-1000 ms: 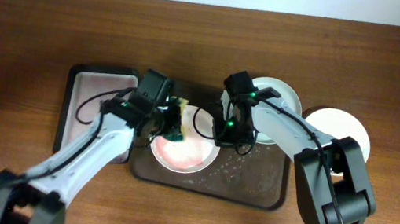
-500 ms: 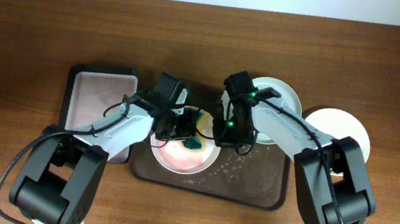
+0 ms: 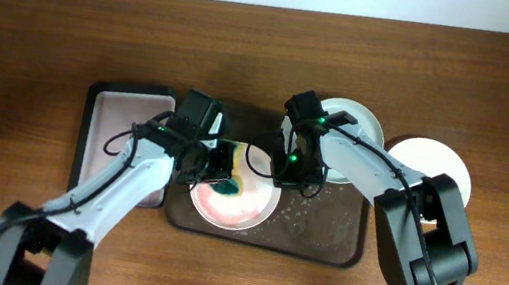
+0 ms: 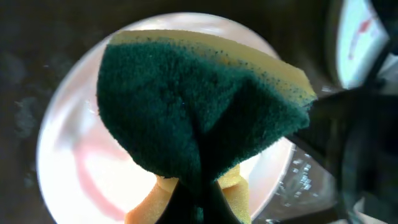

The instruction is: Clean dirty plates on tray and stack at the side

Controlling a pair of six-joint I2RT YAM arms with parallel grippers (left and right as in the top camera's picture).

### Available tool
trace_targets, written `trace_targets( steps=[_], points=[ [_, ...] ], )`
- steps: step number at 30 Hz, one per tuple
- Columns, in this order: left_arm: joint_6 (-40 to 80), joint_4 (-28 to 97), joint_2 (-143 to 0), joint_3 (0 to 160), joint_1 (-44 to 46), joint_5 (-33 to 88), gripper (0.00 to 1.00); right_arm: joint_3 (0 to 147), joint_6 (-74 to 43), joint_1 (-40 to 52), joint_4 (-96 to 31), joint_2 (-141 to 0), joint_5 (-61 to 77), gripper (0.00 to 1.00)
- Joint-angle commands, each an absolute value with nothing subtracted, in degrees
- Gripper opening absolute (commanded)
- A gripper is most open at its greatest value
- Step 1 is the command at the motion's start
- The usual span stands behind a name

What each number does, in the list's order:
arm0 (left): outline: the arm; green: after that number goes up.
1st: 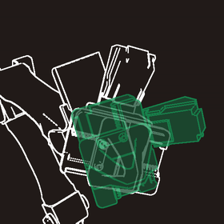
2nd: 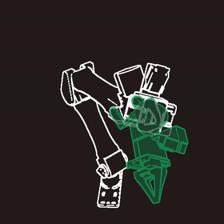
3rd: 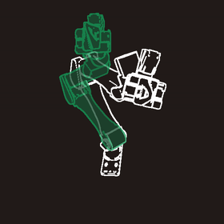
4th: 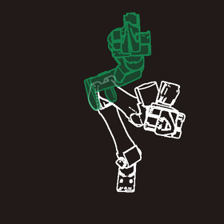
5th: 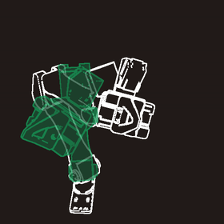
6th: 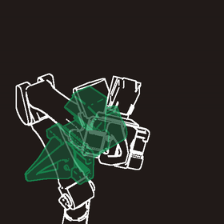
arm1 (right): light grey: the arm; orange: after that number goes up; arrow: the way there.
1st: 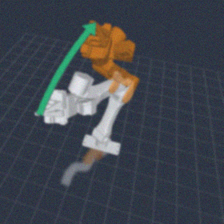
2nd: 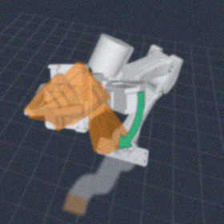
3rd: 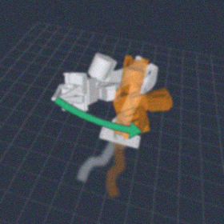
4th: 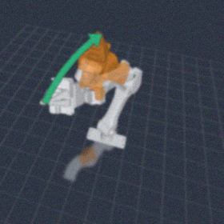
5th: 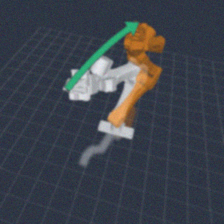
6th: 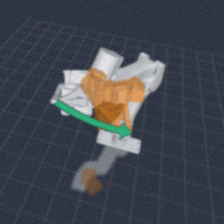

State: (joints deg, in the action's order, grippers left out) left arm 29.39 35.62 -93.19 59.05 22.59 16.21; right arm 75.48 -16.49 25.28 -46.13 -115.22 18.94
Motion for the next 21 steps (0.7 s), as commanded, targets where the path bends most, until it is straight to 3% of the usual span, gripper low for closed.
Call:
trace_targets(
  steps=[1, 9, 18, 21],
  points=[
    [35.0, 35.7, -93.4, 58.5, 25.3, 16.1, 0.00, 75.2, -16.6, 25.1, -46.5, -114.6, 17.8, 0.14],
    [43.7, 34.3, -99.7, 58.1, 30.8, 13.8, 0.00, 75.2, -16.6, 25.1, -46.5, -114.6, 17.8, 0.14],
    [43.8, 36.6, -101.5, 58.2, 30.9, -3.4, 0.00, 75.2, -16.6, 25.1, -46.8, -114.6, 17.8, 0.15],
    [37.9, 36.8, -100.0, 58.8, 29.4, -3.5, 0.00, 75.2, -16.6, 25.1, -46.7, -114.6, 17.8, 0.24]
  ],
)
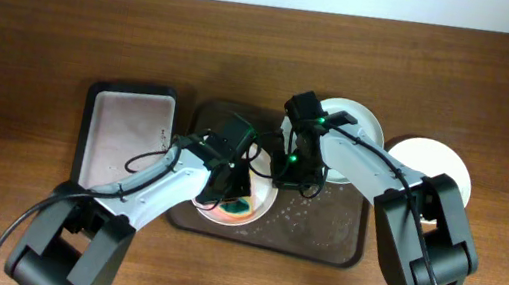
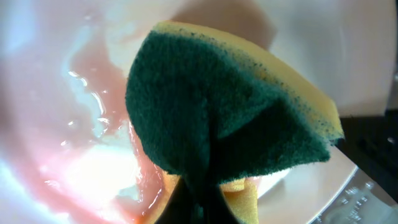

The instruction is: Clean dirty plates on tray and stack at the side

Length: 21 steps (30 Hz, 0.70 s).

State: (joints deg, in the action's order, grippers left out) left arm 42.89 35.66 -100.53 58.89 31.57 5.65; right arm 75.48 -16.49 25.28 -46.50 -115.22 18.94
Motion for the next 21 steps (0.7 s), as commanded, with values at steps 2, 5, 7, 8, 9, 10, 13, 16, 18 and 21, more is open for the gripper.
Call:
trace_targets(
  steps=[2, 5, 7, 8, 9, 10, 13, 16, 18, 21],
  points=[
    [34.2, 37.0, -98.0, 59.6, 28.4, -2.8, 0.00, 75.2, -16.6, 25.1, -46.5, -114.6, 17.8, 0.24],
    [30.7, 38.3, -93.8, 60.7, 27.7, -1.8, 0.00, 75.2, -16.6, 25.1, -46.8, -114.6, 17.8, 0.22],
    [30.5, 39.1, -91.1, 60.9, 27.1, -1.8, 0.00, 75.2, -16.6, 25.1, -46.9, -114.6, 17.8, 0.21],
    [30.5, 39.6, -89.7, 60.9, 26.7, -1.8, 0.00, 75.2, -16.6, 25.1, -47.0, -114.6, 17.8, 0.21],
    [30.5, 40.1, -88.6, 60.9, 26.3, -1.8, 0.00, 75.2, -16.6, 25.1, -47.2, -114.6, 17.8, 0.21],
    [30.4, 40.9, -87.4, 60.9, 25.9, -1.8, 0.00, 75.2, -16.6, 25.1, -47.2, -114.6, 17.8, 0.21],
    [28.6, 42.8, -84.5, 60.9, 23.8, -1.8, 0.00, 75.2, -16.6, 25.1, -47.2, -114.6, 17.8, 0.22],
    [26.5, 43.9, -82.7, 60.9, 21.2, -1.9, 0.00, 75.2, -16.6, 25.1, -47.1, -114.7, 17.8, 0.18],
    [24.6, 44.8, -81.9, 60.9, 18.0, -1.9, 0.00, 75.2, -16.6, 25.1, -47.2, -114.8, 17.9, 0.04],
    [22.9, 45.6, -82.0, 60.9, 13.8, -1.9, 0.00, 75.2, -16.6, 25.3, -47.4, -114.8, 18.5, 0.04]
  ],
)
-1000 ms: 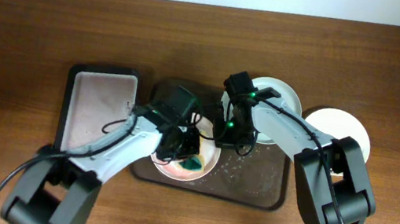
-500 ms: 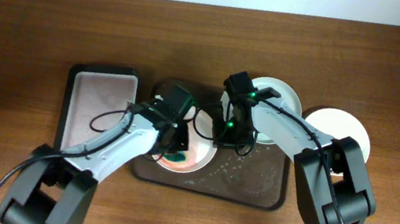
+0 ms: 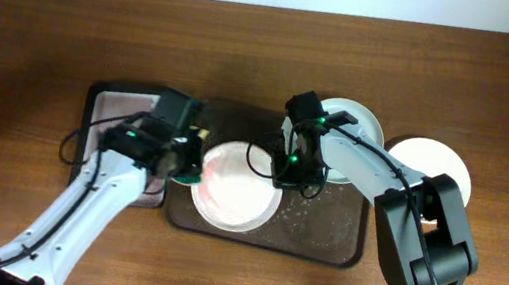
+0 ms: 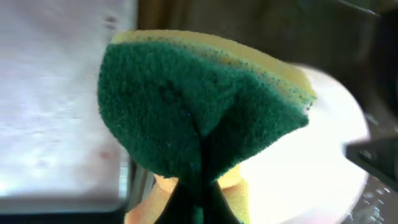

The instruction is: Clean dirty plates on tray and stack at the side

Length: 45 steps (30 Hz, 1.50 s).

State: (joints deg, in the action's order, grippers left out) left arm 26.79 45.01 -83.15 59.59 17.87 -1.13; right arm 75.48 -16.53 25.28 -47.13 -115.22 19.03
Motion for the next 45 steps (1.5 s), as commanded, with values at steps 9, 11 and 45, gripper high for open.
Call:
trace_targets(
  steps=[9, 11, 45],
  points=[
    [12.7, 46.2, -83.2, 60.8, 2.4, 0.4, 0.00, 78.4, -16.4, 24.7, -51.2, -110.7, 14.3, 0.04],
    [11.8, 46.1, -84.4, 60.8, 0.9, 0.4, 0.00, 80.1, -16.3, 24.7, -53.0, -107.7, 10.0, 0.04],
    [8.0, 31.5, -100.7, 60.8, -1.3, -0.4, 0.77, 82.7, -7.9, 51.4, -52.6, -90.7, -66.7, 0.04]
  ],
)
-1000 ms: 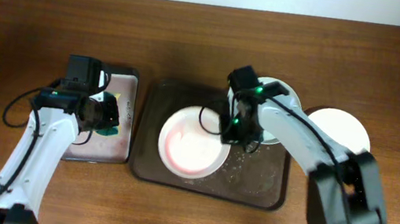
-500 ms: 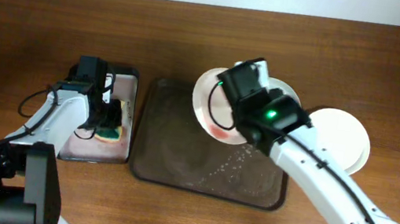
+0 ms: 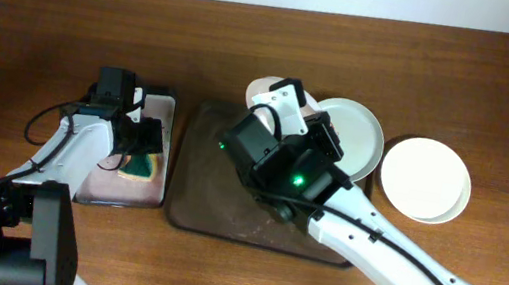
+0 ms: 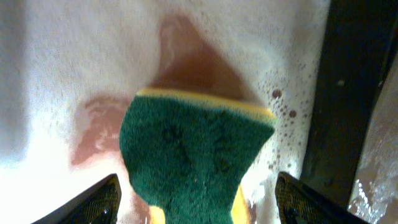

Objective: Clean dirty plates on tray and stack at the side
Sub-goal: 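Carry the pink-stained plate right and set it on the plate stack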

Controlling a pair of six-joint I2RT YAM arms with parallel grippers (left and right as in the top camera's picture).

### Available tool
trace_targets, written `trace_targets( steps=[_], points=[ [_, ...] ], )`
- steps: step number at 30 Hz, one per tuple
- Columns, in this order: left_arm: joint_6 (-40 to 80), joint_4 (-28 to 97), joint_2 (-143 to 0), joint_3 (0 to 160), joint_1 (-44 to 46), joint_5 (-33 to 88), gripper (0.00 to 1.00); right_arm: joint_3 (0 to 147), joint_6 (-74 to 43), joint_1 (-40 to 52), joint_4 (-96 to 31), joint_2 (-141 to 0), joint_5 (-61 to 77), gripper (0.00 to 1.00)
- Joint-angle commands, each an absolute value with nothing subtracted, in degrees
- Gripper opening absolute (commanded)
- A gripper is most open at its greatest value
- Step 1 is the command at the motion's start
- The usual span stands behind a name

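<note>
The green and yellow sponge (image 4: 196, 155) lies flat in the foamy grey side tray (image 4: 74, 74), also seen as sponge (image 3: 140, 165) in tray (image 3: 162, 109). My left gripper (image 4: 199, 202) stands open over it, one finger on either side, apart from it. My right arm is raised high over the brown tray (image 3: 214, 212). Its gripper (image 3: 281, 101) points to the far side, and the rim of a pinkish-white plate (image 3: 259, 90) shows beside it, apparently held. The fingers themselves are hidden.
A white plate (image 3: 351, 137) lies at the brown tray's far right corner. Another white plate (image 3: 426, 178) sits on the wooden table to the right. The brown tray is wet and bears no plate in its middle.
My left gripper has gone from the brown tray's edge to the side tray, opened and let the sponge go. My right arm has risen, and the plate is off the brown tray.
First my left gripper held the sponge over the pink-smeared plate while the right gripper held its rim. Then the sponge was down on the wet plate. Then it was off to the left, the plate looking white. Now the sponge lies in the side tray and the plate is lifted.
</note>
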State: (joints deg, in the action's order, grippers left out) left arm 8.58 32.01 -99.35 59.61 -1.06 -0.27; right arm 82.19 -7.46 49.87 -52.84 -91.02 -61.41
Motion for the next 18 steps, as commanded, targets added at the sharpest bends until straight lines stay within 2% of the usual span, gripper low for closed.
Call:
trace_targets(
  steps=[1, 6, 12, 14, 16, 17, 18],
  points=[
    [8.0, 31.5, -101.3, 60.8, -1.3, -0.4, 0.78, 82.7, -8.2, 51.4, -52.4, -90.7, -66.6, 0.04],
    [8.0, 30.6, -104.0, 60.8, -1.3, -0.4, 0.77, 82.7, -13.6, 50.5, -53.2, -90.7, -61.9, 0.04],
    [8.0, 27.6, -105.3, 60.8, -1.3, -2.9, 0.65, 82.7, -23.5, 44.4, -57.4, -90.4, -52.1, 0.04],
    [8.0, 26.4, -105.3, 60.8, -1.3, -2.9, 0.50, 82.7, -25.3, 41.1, -58.5, -89.7, -49.0, 0.04],
    [8.0, 24.8, -105.3, 60.8, -1.3, -2.9, 0.14, 82.7, -26.1, 37.0, -59.3, -88.2, -44.9, 0.04],
    [8.0, 24.2, -105.3, 60.8, -1.3, -2.9, 0.00, 82.7, -26.0, 35.1, -59.4, -87.5, -42.8, 0.04],
    [8.0, 23.5, -105.3, 60.8, -1.3, -2.9, 0.00, 82.7, -26.0, 31.5, -59.8, -86.2, -38.8, 0.04]
  ],
)
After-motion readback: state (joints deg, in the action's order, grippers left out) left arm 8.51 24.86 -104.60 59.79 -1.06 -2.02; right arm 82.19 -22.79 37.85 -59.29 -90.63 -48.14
